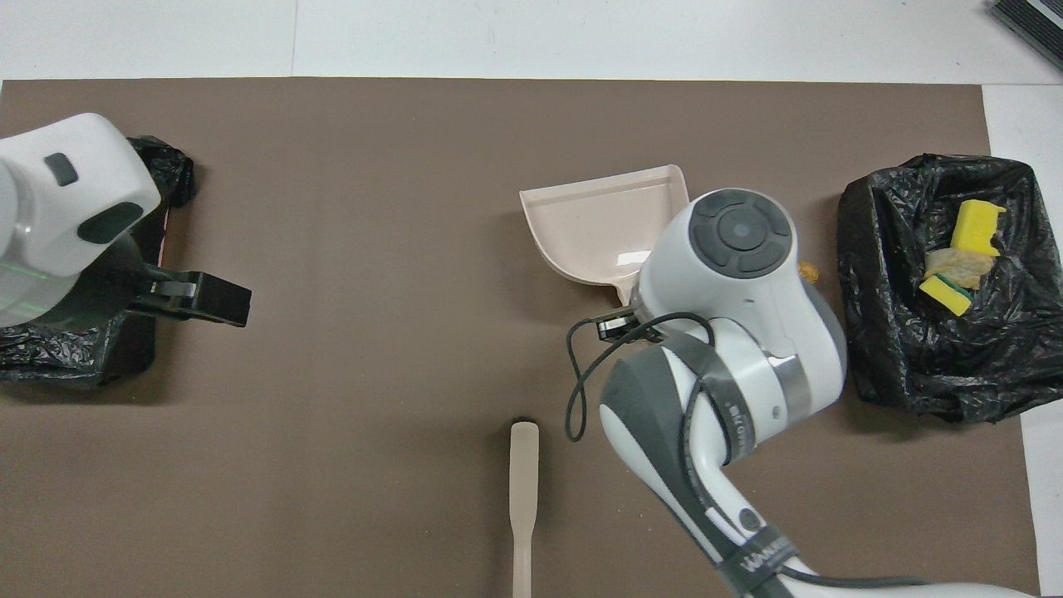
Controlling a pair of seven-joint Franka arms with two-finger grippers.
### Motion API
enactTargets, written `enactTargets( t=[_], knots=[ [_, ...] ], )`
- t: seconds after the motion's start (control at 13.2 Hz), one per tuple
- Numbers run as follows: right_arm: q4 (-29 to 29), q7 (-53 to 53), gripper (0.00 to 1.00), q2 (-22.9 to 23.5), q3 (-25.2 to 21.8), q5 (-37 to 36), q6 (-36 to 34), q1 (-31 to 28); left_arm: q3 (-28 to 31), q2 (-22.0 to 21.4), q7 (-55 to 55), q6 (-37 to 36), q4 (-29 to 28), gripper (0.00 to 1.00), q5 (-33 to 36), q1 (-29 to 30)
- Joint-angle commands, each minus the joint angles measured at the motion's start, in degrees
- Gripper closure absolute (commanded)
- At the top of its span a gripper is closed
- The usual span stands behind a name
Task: Sweep and dump trash in bin
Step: 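Bring the empty dustpan back to the table center with the right gripper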
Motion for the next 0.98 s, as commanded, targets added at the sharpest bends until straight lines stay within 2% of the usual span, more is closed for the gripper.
enactTargets(
  t=[0.0, 0.15, 0.3, 0.38, 0.45, 0.68, 0.91],
  knots=[
    [3.6, 7.5, 1.0, 5.5, -0.4, 2.1, 4.2, 3.4, -0.5, 1.3, 2.0, -1.7, 2.5, 0.0, 1.1, 1.4],
    [6.1, 13.9, 1.0, 10.8, -0.4, 1.6, 6.8, 7.5, -0.5, 0.6, 4.3, -1.5, 2.3, 0.0, 1.9, 1.8],
    [7.9, 14.7, 1.0, 12.3, -0.4, 1.4, 6.5, 7.9, -0.5, -0.6, 4.7, -1.6, 1.4, 0.0, 1.9, 2.8],
    [7.9, 14.7, 0.77, 12.3, -0.4, 1.4, 6.6, 7.9, -0.5, -0.7, 4.7, -1.6, 1.0, 0.0, 1.9, 2.8],
    [7.9, 14.8, 0.01, 12.1, -0.5, 0.8, 6.5, 7.9, -0.5, -0.9, 4.7, -1.7, 0.8, 0.0, 1.9, 2.8],
    [7.7, 14.9, 0.0, 11.3, -0.4, 1.3, 5.3, 8.1, -0.5, -1.0, 4.4, -1.7, 0.8, 0.0, 1.9, 2.8],
    [6.9, 15.1, 0.0, 8.0, -0.3, 2.2, 1.7, 9.2, -0.5, -1.0, 4.3, -1.6, 0.8, 0.0, 1.9, 2.9]
  ],
)
